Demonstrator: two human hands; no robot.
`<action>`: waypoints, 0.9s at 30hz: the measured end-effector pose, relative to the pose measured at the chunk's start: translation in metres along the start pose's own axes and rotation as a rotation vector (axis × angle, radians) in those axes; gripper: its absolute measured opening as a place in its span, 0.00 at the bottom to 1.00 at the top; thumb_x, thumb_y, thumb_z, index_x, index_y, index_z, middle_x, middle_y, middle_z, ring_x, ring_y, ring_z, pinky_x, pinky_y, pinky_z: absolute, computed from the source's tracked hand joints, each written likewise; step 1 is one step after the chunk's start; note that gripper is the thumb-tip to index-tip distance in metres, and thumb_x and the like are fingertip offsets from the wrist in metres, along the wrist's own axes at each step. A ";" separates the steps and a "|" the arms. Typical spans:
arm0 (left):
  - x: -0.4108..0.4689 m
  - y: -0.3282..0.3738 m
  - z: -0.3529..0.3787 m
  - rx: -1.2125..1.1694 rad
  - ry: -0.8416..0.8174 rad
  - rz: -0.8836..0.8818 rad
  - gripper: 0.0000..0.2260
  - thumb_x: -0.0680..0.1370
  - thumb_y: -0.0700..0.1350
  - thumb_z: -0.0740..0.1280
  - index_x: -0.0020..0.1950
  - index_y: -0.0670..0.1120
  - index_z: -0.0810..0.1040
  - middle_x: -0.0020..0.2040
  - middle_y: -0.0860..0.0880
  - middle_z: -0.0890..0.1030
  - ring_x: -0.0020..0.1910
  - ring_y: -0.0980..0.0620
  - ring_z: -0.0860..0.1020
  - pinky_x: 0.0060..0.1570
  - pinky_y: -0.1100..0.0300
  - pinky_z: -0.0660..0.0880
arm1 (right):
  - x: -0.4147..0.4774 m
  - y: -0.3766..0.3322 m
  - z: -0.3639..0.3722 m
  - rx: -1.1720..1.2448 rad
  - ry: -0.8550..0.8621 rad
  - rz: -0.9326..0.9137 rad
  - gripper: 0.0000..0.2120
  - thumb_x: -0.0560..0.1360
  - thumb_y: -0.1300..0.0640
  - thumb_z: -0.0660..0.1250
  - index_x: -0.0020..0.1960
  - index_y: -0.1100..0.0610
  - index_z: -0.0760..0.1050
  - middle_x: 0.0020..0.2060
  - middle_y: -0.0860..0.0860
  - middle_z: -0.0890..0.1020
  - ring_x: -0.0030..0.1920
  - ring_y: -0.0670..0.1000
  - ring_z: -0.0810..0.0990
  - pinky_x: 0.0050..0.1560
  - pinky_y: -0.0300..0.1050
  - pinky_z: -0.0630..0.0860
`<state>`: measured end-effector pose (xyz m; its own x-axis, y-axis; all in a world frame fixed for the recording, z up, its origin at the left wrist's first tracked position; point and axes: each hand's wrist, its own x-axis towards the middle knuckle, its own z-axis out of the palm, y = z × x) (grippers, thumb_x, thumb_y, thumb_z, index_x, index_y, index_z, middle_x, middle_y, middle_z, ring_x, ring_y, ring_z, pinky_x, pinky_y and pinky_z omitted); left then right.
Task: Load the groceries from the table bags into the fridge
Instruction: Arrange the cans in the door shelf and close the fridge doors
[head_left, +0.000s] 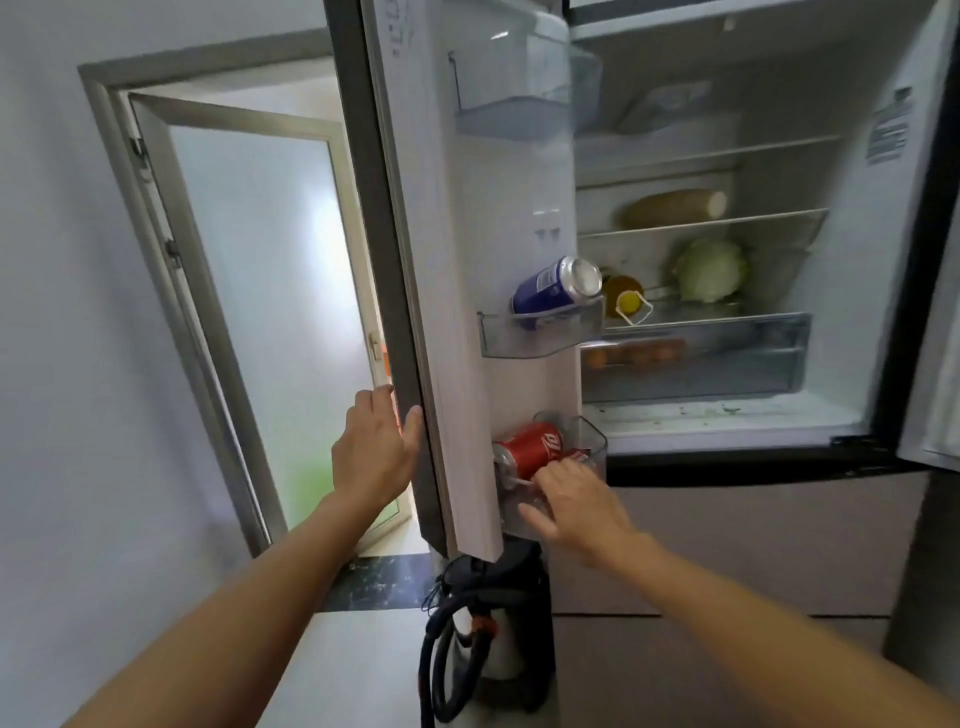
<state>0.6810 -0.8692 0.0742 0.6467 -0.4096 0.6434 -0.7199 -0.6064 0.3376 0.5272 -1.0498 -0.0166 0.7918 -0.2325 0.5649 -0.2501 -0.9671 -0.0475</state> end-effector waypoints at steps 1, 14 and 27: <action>0.005 0.002 0.002 -0.034 0.011 -0.004 0.22 0.81 0.55 0.56 0.70 0.43 0.64 0.65 0.42 0.69 0.62 0.42 0.70 0.51 0.46 0.71 | -0.004 0.005 -0.004 -0.017 -0.012 0.024 0.17 0.71 0.41 0.57 0.40 0.54 0.73 0.36 0.51 0.77 0.39 0.53 0.76 0.41 0.47 0.75; -0.020 0.105 0.053 -0.596 -0.085 0.246 0.24 0.80 0.57 0.53 0.70 0.43 0.64 0.57 0.42 0.78 0.52 0.43 0.78 0.47 0.53 0.77 | -0.066 0.079 -0.056 0.073 0.117 0.502 0.14 0.76 0.55 0.65 0.61 0.56 0.73 0.57 0.52 0.77 0.57 0.52 0.73 0.56 0.48 0.73; -0.004 0.197 0.120 -0.388 -0.047 0.551 0.21 0.81 0.59 0.52 0.64 0.46 0.71 0.59 0.47 0.73 0.48 0.48 0.77 0.38 0.58 0.74 | -0.063 0.134 -0.092 0.090 0.457 0.475 0.19 0.79 0.51 0.62 0.68 0.54 0.69 0.60 0.49 0.76 0.58 0.48 0.75 0.53 0.47 0.78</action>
<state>0.5667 -1.0683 0.0556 0.1630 -0.6232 0.7649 -0.9804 -0.0150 0.1967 0.3923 -1.1549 0.0173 0.2860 -0.5876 0.7569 -0.4507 -0.7796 -0.4349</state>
